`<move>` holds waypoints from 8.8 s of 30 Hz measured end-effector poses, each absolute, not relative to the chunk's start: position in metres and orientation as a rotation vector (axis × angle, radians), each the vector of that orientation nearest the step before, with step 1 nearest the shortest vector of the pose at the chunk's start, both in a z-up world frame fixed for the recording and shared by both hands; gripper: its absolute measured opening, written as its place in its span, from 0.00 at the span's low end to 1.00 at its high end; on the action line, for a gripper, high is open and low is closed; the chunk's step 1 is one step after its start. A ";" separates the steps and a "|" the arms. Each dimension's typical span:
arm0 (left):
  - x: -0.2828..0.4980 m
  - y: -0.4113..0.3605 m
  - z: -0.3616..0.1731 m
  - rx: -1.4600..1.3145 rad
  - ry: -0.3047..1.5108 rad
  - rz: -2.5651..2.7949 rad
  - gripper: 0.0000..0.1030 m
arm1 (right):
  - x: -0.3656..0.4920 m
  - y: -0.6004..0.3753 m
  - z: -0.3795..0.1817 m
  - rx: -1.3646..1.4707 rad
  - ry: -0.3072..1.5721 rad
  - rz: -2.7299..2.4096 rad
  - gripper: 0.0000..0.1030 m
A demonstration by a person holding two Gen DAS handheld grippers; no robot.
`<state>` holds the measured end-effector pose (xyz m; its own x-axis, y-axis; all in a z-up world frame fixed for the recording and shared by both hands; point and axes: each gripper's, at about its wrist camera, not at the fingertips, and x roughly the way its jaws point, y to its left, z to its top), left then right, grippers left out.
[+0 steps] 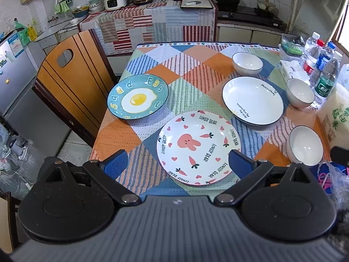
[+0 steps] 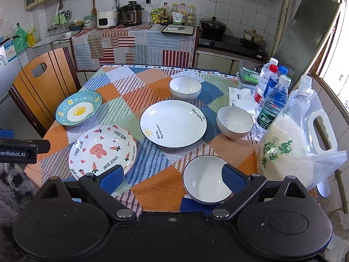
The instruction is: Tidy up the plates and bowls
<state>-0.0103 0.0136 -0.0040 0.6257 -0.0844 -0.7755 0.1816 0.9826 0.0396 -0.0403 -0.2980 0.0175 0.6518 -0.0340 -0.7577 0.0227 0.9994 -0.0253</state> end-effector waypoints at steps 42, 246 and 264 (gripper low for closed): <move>0.053 0.081 0.015 0.092 0.738 -0.136 0.98 | 0.048 -0.266 0.020 0.056 0.500 0.374 1.00; 0.156 0.075 -0.159 -0.016 1.173 -0.401 0.28 | 0.072 -0.272 -0.163 0.244 0.909 0.474 0.25; 0.173 0.062 -0.095 0.003 1.014 -0.420 0.28 | 0.107 -0.286 -0.094 0.106 0.768 0.508 0.25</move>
